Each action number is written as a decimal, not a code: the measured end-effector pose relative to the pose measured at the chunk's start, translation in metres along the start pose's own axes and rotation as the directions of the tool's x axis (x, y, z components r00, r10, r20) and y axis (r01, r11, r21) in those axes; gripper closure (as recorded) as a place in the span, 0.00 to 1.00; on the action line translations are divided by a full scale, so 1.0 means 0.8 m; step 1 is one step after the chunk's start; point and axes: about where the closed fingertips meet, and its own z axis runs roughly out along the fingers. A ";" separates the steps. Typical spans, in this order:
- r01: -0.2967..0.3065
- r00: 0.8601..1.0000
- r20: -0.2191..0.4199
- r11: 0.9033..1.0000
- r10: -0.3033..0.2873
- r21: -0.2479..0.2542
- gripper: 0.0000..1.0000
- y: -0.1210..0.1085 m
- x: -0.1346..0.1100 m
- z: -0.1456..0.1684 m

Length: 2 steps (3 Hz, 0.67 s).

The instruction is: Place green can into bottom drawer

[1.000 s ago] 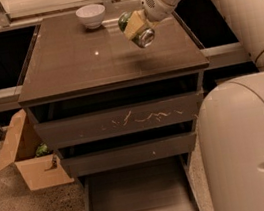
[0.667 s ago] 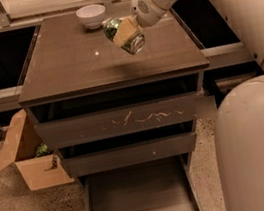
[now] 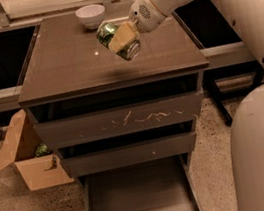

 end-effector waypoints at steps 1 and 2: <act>0.022 0.999 -0.046 0.999 -0.023 -0.023 1.00 0.012 0.016 0.013; 0.099 0.989 -0.106 0.995 -0.102 -0.035 1.00 0.050 0.037 0.019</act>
Offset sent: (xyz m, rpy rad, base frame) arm -0.1268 0.0340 -0.0512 -0.2249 0.0220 0.2723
